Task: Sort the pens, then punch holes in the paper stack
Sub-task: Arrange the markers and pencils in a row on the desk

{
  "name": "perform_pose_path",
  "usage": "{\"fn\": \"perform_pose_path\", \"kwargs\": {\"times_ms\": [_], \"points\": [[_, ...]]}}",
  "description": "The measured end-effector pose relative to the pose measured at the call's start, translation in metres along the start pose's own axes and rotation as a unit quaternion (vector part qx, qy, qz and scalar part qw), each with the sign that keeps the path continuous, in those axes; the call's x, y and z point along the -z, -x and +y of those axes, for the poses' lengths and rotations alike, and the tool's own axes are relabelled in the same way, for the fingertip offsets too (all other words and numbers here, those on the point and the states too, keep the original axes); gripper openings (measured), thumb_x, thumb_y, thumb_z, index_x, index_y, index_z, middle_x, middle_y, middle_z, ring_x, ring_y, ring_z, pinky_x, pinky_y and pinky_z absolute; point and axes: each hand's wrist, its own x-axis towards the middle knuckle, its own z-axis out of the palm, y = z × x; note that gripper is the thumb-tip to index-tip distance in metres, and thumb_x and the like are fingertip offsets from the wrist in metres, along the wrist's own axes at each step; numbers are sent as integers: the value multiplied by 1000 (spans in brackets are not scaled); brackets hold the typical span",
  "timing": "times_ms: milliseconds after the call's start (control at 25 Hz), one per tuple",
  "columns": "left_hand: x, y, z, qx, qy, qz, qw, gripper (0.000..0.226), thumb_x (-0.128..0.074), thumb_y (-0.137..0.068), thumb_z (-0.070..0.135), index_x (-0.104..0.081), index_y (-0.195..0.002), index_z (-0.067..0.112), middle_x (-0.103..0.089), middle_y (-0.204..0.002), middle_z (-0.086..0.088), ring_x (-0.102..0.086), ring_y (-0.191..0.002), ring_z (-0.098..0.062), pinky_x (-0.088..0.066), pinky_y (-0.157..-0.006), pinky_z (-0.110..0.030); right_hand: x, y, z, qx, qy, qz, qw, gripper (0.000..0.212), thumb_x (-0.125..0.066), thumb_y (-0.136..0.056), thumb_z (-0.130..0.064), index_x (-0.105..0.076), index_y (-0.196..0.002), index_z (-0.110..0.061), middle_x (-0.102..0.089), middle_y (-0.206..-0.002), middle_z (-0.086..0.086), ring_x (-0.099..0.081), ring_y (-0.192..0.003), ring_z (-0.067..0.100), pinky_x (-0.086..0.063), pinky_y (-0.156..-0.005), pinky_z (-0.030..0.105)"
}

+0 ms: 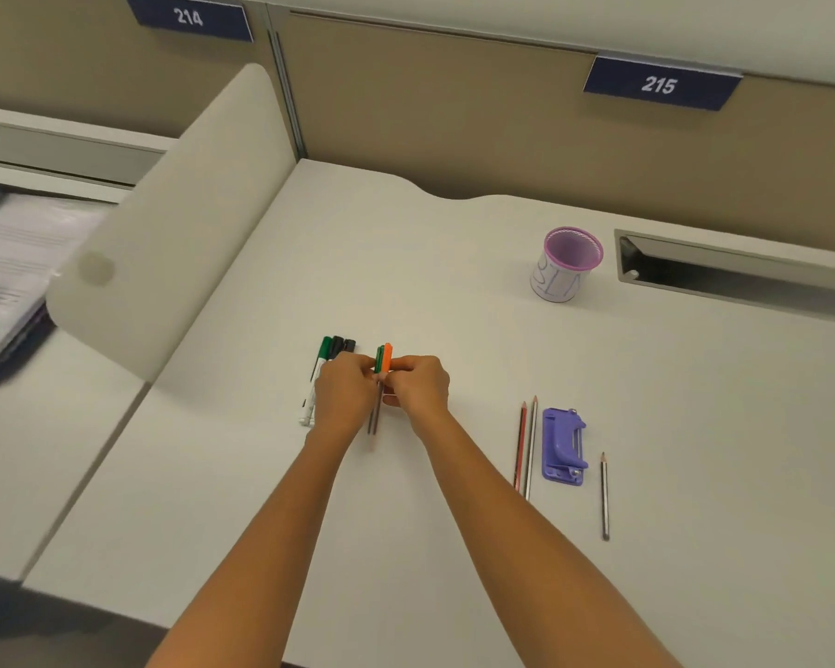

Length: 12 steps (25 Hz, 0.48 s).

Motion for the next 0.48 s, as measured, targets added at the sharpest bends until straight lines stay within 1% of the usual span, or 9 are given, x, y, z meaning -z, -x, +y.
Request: {"fn": "perform_pose_path", "kwargs": {"times_ms": [120,200,320,400,440,480], "points": [[-3,-11,-12,-15,-83,-14,996,18,-54,-87,3,-72,-92,5,-71,-88,-16,-58,-72,-29,-49,-66,-34,-17,-7,1,-14,49,7,999,18,-69,-74,-1,-78,-87,-12,-76,-87,13,-74,-80,31,-62,-74,39],[-5,-14,-13,-55,-170,-26,984,18,-50,-86,1,-66,-82,7,-69,-84,-13,-58,-71,-28,-46,-69,-36,-21,-11,1,-12,82,12,996,24,-62,-72,1,-79,-84,-11,-76,-85,14,-73,-79,32,-61,-77,40],[-6,-15,-12,-117,-266,-17,957,21,-44,-91,5,-62,-83,12,-66,-86,-8,-60,-77,-26,-39,-75,-33,-26,-13,0,6,119,23,993,21,-59,-74,0,-78,-80,-8,-76,-82,15,-70,-76,31,-58,-75,38],[-5,-16,-16,-143,-278,0,950,21,-42,-94,8,-61,-85,13,-64,-87,-8,-54,-73,-25,-37,-75,-32,-29,-15,-1,13,129,35,991,17,-61,-76,-2,-77,-80,-3,-75,-83,18,-70,-79,35,-59,-76,42],[-5,-17,-20,-148,-261,14,954,20,-43,-96,11,-61,-88,12,-64,-89,-9,-51,-73,-25,-38,-75,-33,-31,-16,0,13,129,41,991,15,-62,-78,-4,-75,-83,0,-75,-86,20,-71,-83,37,-58,-78,44],[-4,-17,-25,-147,-233,36,961,17,-46,-96,13,-63,-95,12,-65,-94,-10,-52,-76,-26,-40,-76,-34,-33,-17,0,8,123,46,991,16,-63,-80,-5,-74,-89,1,-74,-92,20,-71,-87,38,-58,-81,46]]}}
